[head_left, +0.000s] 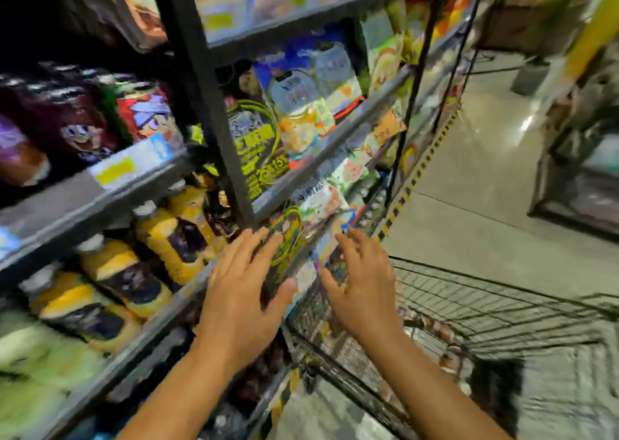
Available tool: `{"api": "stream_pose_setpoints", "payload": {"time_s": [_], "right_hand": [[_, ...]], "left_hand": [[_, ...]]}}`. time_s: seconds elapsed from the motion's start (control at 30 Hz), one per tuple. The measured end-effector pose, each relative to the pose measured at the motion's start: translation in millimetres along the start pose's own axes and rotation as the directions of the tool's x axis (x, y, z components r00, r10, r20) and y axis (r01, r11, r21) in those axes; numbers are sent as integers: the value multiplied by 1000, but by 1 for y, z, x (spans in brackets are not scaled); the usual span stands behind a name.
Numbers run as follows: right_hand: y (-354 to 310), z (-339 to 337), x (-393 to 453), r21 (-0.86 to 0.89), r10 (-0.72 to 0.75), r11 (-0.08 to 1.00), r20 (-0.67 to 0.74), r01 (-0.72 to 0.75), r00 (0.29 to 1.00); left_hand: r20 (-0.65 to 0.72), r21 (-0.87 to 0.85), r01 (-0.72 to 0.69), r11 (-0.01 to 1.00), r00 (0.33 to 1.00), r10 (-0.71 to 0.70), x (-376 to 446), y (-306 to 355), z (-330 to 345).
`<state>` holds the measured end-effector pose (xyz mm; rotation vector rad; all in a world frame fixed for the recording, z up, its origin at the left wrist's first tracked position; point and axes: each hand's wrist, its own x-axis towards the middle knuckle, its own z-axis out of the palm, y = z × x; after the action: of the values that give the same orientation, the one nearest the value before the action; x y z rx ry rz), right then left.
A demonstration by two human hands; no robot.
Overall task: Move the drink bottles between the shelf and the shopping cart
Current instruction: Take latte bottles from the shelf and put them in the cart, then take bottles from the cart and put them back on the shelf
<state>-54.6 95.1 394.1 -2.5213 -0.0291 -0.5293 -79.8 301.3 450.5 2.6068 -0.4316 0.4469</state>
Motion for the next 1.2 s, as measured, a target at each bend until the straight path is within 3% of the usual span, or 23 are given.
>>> {"api": "stream_pose_setpoints", "payload": {"time_s": [0.2, 0.33, 0.63, 0.83, 1.03, 1.2], "right_hand": [[148, -10, -30, -251, 306, 931, 149, -264, 940], [216, -11, -56, -321, 426, 873, 134, -367, 895], [317, 30, -94, -456, 684, 693, 171, -559, 709], [374, 80, -109, -453, 810, 578, 213, -679, 546], [438, 142, -118, -363, 910, 408, 233, -838, 342], [488, 187, -109, -272, 949, 298, 187, -915, 253]], "left_hand": [[240, -117, -2, 993, 970, 31, 35, 41, 147], [365, -162, 59, 985, 931, 4, 47, 65, 231], [665, -91, 62, 994, 746, 14, 57, 84, 357], [828, -17, 185, 983, 554, -90, 45, 68, 450], [948, 90, 337, 937, 260, -185, 15, 38, 544], [958, 245, 368, 897, 51, -282, -19, 21, 602]]}}
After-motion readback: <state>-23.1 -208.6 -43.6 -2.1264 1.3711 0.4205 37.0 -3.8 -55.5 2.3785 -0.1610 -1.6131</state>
